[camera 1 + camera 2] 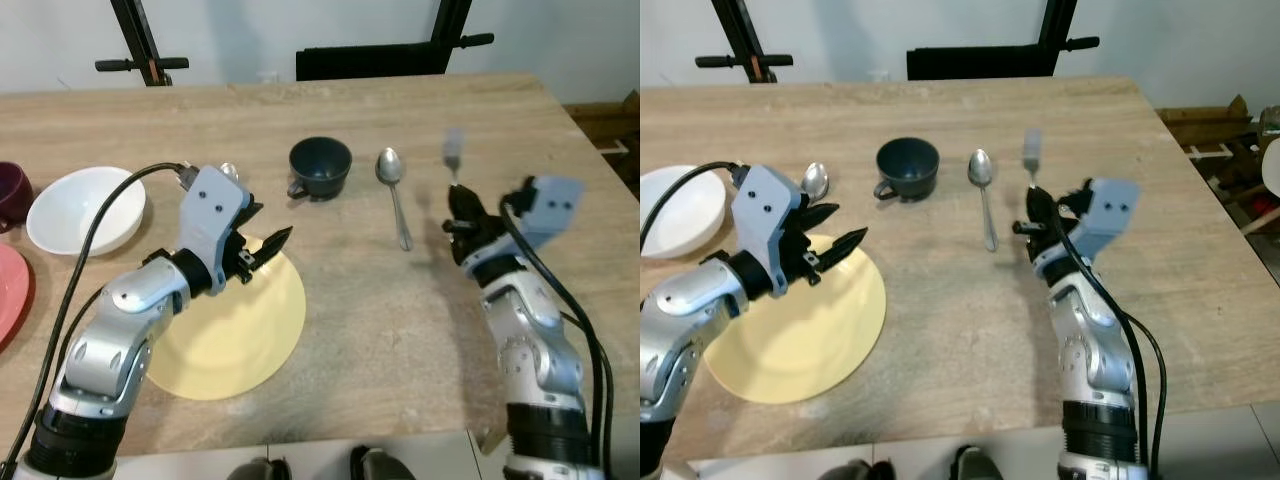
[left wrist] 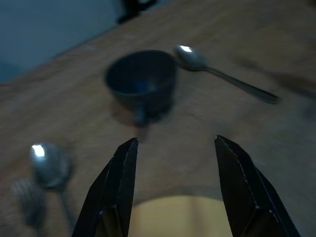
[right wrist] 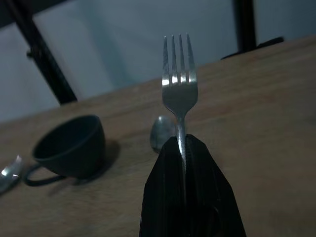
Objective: Setting the table
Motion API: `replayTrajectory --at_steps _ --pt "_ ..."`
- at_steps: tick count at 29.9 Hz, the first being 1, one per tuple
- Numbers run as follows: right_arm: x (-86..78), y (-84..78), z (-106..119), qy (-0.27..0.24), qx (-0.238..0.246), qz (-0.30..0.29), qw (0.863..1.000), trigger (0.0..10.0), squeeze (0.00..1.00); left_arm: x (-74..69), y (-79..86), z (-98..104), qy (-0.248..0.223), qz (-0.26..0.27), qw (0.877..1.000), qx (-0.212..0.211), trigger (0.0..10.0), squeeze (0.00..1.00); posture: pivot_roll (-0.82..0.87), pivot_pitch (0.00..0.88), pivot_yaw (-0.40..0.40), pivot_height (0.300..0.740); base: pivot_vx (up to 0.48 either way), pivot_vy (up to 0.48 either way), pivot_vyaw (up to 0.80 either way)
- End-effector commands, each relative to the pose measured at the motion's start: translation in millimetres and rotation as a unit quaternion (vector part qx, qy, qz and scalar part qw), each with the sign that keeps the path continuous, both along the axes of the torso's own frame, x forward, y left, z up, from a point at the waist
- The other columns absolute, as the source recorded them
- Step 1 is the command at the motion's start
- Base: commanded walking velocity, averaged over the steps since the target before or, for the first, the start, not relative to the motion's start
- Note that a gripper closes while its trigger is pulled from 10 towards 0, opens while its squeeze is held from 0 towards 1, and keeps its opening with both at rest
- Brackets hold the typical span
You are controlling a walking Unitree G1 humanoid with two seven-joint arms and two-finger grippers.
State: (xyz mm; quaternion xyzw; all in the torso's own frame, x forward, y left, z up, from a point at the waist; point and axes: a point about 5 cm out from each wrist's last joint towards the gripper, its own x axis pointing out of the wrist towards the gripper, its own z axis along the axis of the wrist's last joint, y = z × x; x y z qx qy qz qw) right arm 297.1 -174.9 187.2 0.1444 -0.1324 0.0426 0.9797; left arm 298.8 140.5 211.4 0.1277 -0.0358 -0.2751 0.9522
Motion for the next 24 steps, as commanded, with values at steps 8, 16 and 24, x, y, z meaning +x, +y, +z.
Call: replayTrajectory --at_steps 8,16,24 --pt "-9.4 17.1 2.5 0.011 0.014 -0.022 1.000 10.0 0.00 9.0 -13.2 -9.1 -0.004 0.045 0.999 -0.015 10.0 0.00 -0.14 0.034 0.104 0.740 0.000 0.000 0.00" --pt "-8.3 12.9 -2.5 0.033 -0.011 -0.032 0.999 10.0 0.00 5.5 -16.2 -22.4 -0.004 0.106 0.994 -0.026 10.0 0.00 -0.14 0.039 0.068 0.740 0.000 0.000 0.00" --pt "-3.6 15.3 -2.5 0.037 -0.037 -0.013 0.999 10.0 0.00 3.5 -6.3 -24.7 -0.025 0.179 0.983 -0.035 10.0 0.00 -0.13 0.039 0.022 0.740 0.000 0.000 0.00"
